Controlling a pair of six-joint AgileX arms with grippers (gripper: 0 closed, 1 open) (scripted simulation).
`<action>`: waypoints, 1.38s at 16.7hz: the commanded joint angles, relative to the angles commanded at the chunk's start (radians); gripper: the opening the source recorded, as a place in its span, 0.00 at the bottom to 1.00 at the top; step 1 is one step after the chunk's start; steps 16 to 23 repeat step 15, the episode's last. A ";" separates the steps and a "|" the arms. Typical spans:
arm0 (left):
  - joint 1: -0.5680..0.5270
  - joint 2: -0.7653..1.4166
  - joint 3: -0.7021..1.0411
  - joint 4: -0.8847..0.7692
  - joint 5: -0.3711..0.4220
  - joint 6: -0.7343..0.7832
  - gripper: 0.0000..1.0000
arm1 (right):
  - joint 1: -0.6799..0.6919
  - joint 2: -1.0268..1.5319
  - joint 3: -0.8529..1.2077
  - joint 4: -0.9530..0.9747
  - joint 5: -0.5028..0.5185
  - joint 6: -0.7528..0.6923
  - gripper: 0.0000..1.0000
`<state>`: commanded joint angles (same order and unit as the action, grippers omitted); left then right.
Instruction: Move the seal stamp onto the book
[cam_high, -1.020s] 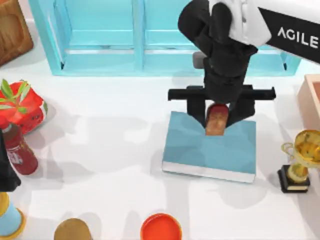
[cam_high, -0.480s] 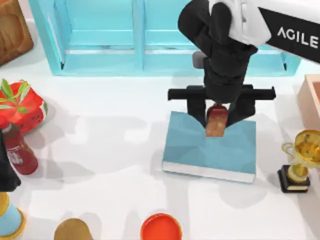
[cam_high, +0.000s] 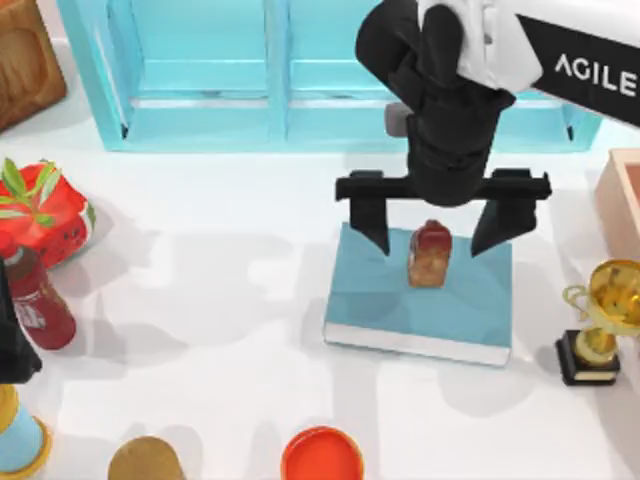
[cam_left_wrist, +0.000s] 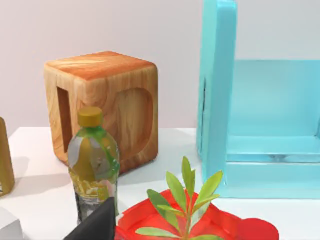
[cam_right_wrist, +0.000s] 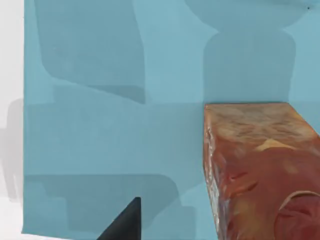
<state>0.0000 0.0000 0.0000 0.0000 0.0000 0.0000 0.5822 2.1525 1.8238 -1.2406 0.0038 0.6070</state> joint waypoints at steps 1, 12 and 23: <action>0.000 0.000 0.000 0.000 0.000 0.000 1.00 | 0.000 0.000 0.000 0.000 0.000 0.000 1.00; 0.000 0.000 0.000 0.000 0.000 0.000 1.00 | -0.002 -0.001 0.075 -0.078 0.000 0.000 1.00; 0.000 0.000 0.000 0.000 0.000 0.000 1.00 | -0.002 -0.004 0.112 -0.116 0.000 -0.001 1.00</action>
